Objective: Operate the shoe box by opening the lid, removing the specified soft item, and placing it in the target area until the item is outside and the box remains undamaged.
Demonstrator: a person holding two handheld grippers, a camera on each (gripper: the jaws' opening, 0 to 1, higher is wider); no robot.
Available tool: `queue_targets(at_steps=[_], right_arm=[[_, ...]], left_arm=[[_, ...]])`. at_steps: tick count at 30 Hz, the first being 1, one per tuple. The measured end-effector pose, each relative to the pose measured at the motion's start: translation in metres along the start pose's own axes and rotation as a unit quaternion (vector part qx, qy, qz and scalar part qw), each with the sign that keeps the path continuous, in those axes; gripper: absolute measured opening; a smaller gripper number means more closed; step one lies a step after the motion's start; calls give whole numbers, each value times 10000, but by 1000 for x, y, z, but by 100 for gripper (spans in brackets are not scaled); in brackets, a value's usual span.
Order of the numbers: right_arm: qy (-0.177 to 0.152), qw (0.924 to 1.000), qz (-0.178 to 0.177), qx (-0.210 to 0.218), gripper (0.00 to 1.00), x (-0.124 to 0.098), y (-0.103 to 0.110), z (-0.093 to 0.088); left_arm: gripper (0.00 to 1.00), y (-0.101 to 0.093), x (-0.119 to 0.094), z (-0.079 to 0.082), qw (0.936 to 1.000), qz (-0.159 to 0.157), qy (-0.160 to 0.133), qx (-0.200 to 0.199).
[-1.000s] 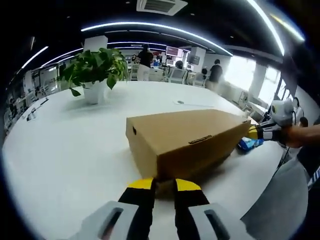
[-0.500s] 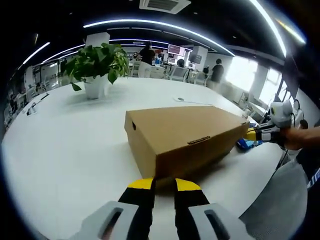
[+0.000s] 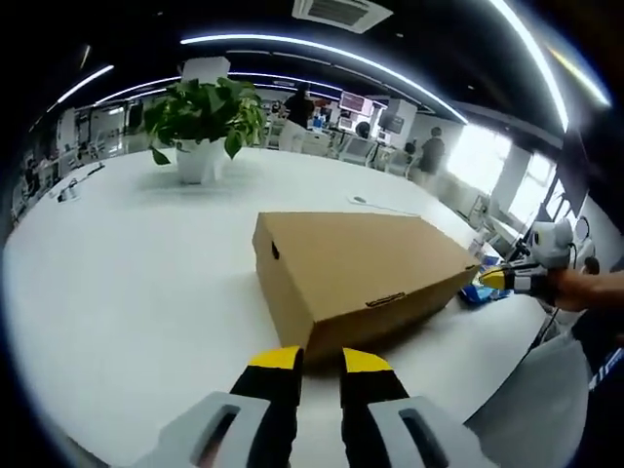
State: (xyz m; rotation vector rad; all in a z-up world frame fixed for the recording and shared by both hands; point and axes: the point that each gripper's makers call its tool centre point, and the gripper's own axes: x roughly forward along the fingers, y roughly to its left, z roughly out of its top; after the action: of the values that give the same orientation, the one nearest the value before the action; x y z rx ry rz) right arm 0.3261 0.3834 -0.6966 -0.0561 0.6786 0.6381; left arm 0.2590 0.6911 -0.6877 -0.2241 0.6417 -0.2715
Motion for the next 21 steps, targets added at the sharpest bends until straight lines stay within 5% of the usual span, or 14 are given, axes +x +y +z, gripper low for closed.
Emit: queue_targets(at_steps=[5, 10, 17, 21], right_arm=[[-544, 9961, 153, 685, 15, -9, 0, 33], [-614, 9939, 382, 838, 24, 2, 13, 45], [-535, 9856, 475, 1532, 25, 22, 21, 37], [-329, 9872, 500, 1480, 24, 32, 30, 26]], left_arm=[[24, 10, -10, 35, 9936, 72, -623, -944], [28, 3, -1, 53, 9918, -59, -725, -1054], [31, 3, 21, 34, 9942, 25, -276, -1040], [29, -1, 29, 15, 9959, -1, 131, -899]])
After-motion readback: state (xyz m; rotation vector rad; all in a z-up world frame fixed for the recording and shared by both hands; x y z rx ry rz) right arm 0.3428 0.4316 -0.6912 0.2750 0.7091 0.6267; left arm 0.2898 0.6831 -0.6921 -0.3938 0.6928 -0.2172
